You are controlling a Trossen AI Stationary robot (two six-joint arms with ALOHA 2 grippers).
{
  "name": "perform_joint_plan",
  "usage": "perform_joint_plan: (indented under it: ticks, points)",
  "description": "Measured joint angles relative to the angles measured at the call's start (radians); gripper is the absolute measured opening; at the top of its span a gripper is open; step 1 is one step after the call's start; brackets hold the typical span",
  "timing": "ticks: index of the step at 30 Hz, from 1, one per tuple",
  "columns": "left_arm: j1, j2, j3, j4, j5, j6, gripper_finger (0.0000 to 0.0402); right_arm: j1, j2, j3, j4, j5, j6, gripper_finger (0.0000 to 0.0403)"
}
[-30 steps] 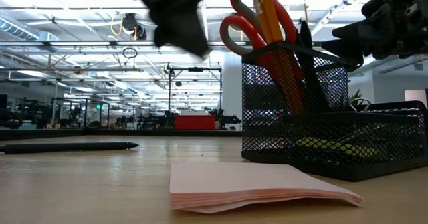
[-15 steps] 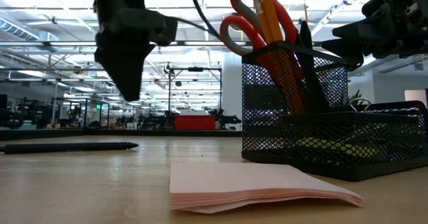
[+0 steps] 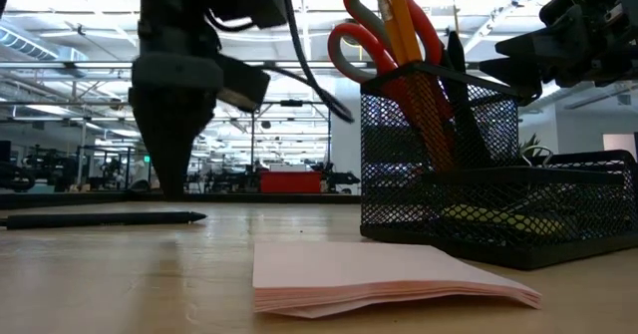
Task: Pick and place office supplies into organizer
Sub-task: Put the black pen into the black desk organizer
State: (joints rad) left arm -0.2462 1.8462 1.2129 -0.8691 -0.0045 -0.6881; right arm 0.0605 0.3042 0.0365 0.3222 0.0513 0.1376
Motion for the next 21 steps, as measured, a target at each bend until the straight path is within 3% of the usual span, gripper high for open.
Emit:
perform_joint_plan:
  ticks: [21]
  points:
    - [0.017, 0.066, 0.000, 0.038, -0.070, 0.055, 0.0145, 0.000, 0.000, 0.000, 0.001, 0.000, 0.000, 0.0183]
